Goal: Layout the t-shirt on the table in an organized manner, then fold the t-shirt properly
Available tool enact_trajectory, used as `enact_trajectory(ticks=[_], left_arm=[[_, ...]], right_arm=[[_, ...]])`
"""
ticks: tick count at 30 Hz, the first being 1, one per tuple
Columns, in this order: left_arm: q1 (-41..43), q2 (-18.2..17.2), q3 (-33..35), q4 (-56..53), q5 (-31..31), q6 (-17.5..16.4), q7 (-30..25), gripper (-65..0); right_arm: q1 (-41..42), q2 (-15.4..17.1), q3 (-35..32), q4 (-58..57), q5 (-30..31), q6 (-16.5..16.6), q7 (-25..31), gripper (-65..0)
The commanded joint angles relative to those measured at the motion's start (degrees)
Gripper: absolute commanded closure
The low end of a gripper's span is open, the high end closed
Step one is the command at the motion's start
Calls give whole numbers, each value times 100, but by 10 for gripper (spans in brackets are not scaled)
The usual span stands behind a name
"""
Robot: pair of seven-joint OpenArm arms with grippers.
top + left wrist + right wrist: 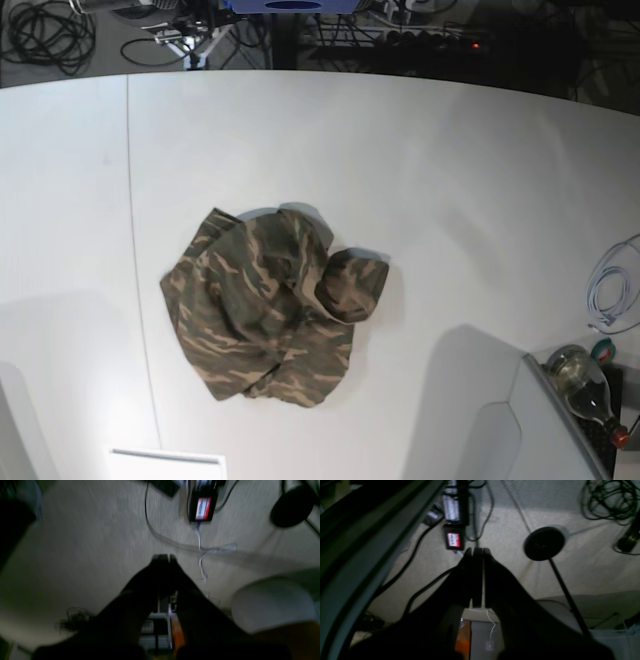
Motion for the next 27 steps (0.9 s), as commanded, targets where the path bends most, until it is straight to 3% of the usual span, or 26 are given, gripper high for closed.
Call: enact_trajectory(ticks=[1, 6, 16, 18, 23, 24, 25, 27], left_arm=[[-111, -14, 10, 12, 27, 12, -43, -3], [-331, -102, -60, 153, -34, 3, -104, -3], [56, -190, -51, 504, -34, 3, -1273, 0], [109, -208, -51, 504, -34, 3, -1476, 0], [258, -217, 19, 504, 27, 3, -1537, -2], [284, -225, 19, 504, 27, 3, -1546, -3], [284, -243, 19, 504, 27, 3, -1546, -3], [293, -287, 19, 504, 27, 3, -1537, -5]], right_arm=[[-26, 46, -1, -12, 3, 5, -12, 0], [-123, 72, -1, -12, 3, 5, -12, 0], [-773, 72, 17, 938, 12, 5, -12, -15], [-791, 72, 25, 946, 21, 14, -21, -101], [-949, 55, 17, 1025, 21, 23, 32, -563], [-984, 55, 17, 1069, 21, 23, 120, -603], [-1046, 55, 8, 1078, 21, 23, 217, -591], [-1090, 55, 8, 1096, 21, 23, 340, -480]])
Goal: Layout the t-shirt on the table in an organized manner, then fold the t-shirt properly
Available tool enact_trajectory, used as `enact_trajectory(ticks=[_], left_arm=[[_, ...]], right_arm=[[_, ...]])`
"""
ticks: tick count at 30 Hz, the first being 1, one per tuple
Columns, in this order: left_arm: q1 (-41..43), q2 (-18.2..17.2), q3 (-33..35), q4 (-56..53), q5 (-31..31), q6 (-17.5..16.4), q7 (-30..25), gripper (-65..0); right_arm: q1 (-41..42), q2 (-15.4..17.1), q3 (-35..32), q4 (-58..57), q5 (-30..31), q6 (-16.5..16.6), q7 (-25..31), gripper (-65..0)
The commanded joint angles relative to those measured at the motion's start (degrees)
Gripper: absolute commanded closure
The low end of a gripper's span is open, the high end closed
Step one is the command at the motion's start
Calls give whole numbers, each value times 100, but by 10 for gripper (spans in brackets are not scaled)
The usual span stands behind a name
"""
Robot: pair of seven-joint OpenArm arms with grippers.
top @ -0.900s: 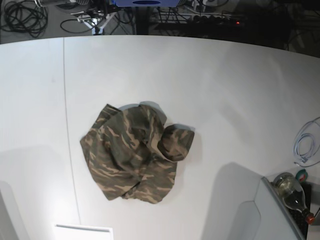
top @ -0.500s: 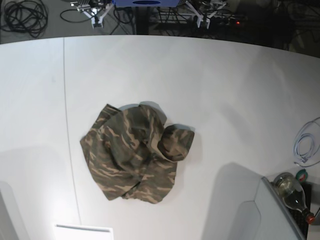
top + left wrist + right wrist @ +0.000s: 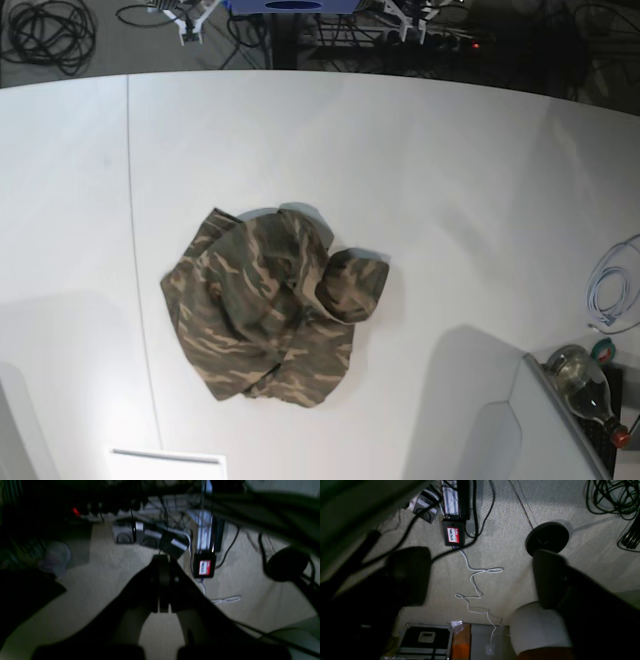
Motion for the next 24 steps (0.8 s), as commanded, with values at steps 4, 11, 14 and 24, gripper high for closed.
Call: enact_trajectory(ticks=[4, 11, 14, 24], left_arm=[[-35, -117, 8, 28, 8, 25, -88, -5], [-35, -196, 8, 28, 17, 25, -70, -196], [53, -205, 8, 37, 17, 25, -79, -352], [141, -214, 8, 28, 17, 25, -79, 0]], right_arm=[[14, 37, 6, 7, 19, 14, 91, 0], [-13, 37, 6, 16, 19, 14, 99, -9], [-13, 46, 6, 25, 19, 14, 108, 0], [-21, 46, -3, 33, 19, 14, 117, 0]])
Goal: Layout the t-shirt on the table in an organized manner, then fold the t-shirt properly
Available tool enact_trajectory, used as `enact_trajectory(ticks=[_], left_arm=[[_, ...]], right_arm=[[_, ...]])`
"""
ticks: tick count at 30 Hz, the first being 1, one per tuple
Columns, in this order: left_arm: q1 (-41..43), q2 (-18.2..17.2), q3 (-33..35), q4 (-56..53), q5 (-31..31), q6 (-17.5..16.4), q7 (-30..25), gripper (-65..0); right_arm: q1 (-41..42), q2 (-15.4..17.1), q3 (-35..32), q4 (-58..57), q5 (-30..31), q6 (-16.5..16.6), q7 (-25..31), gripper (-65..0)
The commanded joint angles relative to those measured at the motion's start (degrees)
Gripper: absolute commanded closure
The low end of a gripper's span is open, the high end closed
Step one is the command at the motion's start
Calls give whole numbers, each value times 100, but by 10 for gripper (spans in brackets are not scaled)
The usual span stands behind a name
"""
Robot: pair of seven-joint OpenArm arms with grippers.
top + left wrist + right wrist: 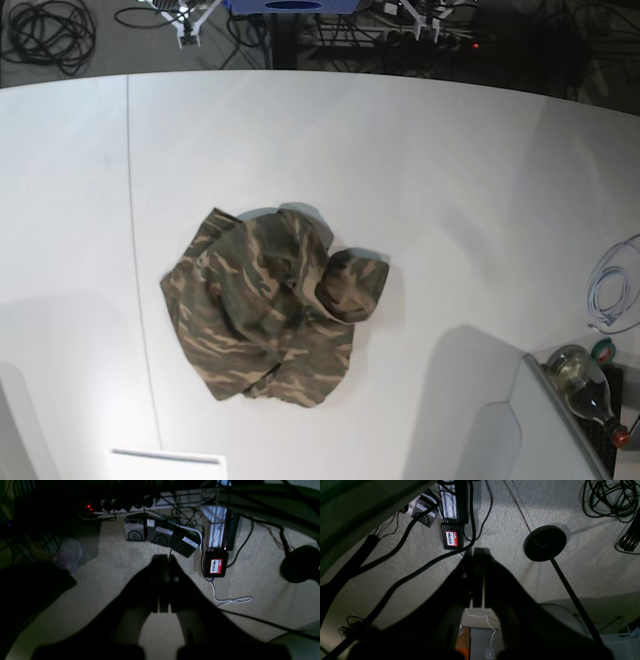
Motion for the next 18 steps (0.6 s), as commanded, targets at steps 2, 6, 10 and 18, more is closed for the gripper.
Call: enact_trajectory(ticks=[2, 6, 10, 18], left_arm=[[93, -47, 8, -7, -3, 5, -35, 0], [120, -118, 8, 2, -3, 5, -79, 0], [225, -118, 8, 169, -3, 5, -88, 0], [1456, -338, 8, 2112, -56, -3, -71, 0]], right_arm=[[-32, 18, 6, 1, 19, 14, 27, 0], [-111, 18, 6, 18, 19, 14, 19, 0], [-340, 18, 6, 379, 19, 14, -17, 0], [-1720, 18, 14, 2919, 19, 14, -570, 0]])
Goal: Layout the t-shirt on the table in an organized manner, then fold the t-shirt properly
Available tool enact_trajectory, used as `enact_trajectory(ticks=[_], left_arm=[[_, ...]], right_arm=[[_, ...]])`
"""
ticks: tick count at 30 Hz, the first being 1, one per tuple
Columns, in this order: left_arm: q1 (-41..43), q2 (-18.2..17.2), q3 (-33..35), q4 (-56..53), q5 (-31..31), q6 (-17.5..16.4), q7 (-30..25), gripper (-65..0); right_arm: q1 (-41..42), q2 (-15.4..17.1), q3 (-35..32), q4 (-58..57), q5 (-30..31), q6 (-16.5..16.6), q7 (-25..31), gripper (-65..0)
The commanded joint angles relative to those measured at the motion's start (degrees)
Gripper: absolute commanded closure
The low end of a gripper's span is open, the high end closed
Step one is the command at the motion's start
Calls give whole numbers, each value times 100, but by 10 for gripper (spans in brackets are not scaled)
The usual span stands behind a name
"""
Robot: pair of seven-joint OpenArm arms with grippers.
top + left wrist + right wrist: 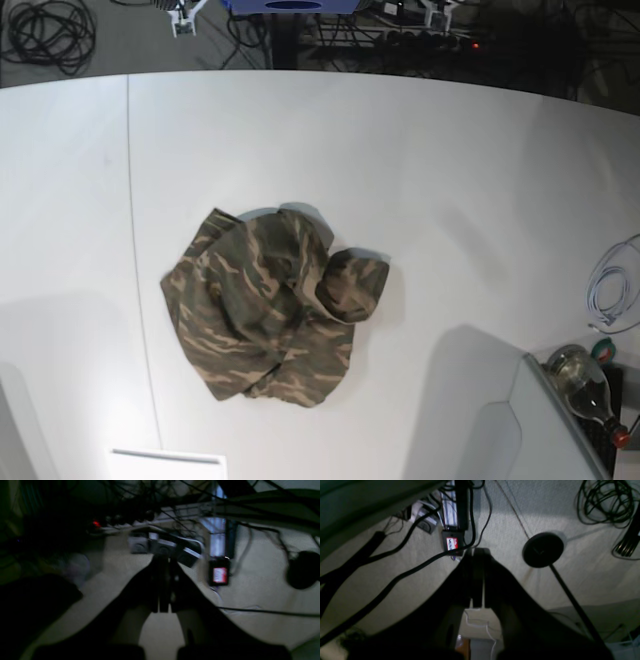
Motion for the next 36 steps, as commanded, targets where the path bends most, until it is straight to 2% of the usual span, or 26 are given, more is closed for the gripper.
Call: enact_trajectory(ticks=[1, 6, 10, 16, 19, 22, 25, 31, 34, 36], left_arm=[[277, -87, -40, 330, -3, 14, -47, 0], [1200, -271, -84, 1737, -12, 14, -11, 0], [1780, -394, -93, 2695, -21, 14, -20, 0], [2545, -500, -559, 4550, -21, 14, 6, 0], [2651, -509, -788, 5218, -21, 14, 24, 0], [2501, -509, -937, 5833, -21, 14, 560, 0], [2167, -509, -972, 6466, -21, 14, 1404, 0], [1244, -517, -981, 6756, -21, 5, 2151, 0], [822, -517, -981, 6748, -21, 5, 2600, 0], [585, -517, -981, 6756, -21, 5, 2907, 0]], right_arm=[[-299, 14, 14, 553, 30, 16, -130, 0], [-1283, 57, 14, 2654, 21, 16, -877, 0], [-1723, 119, 23, 3850, 12, 16, -1211, 0], [-1943, 110, 621, 5318, 3, 16, -1897, 0], [-1872, 110, 841, 5802, 3, 25, -1976, 0], [-1538, 110, 867, 6259, 3, 25, -2011, 0], [-1108, 93, 814, 6487, 3, 25, -2011, 0], [-237, 101, -258, 6496, 3, 25, -2020, -5], [123, 93, -909, 6514, -6, 7, -2257, -78], [440, 84, -1287, 6505, -6, -1, -2600, -171]])
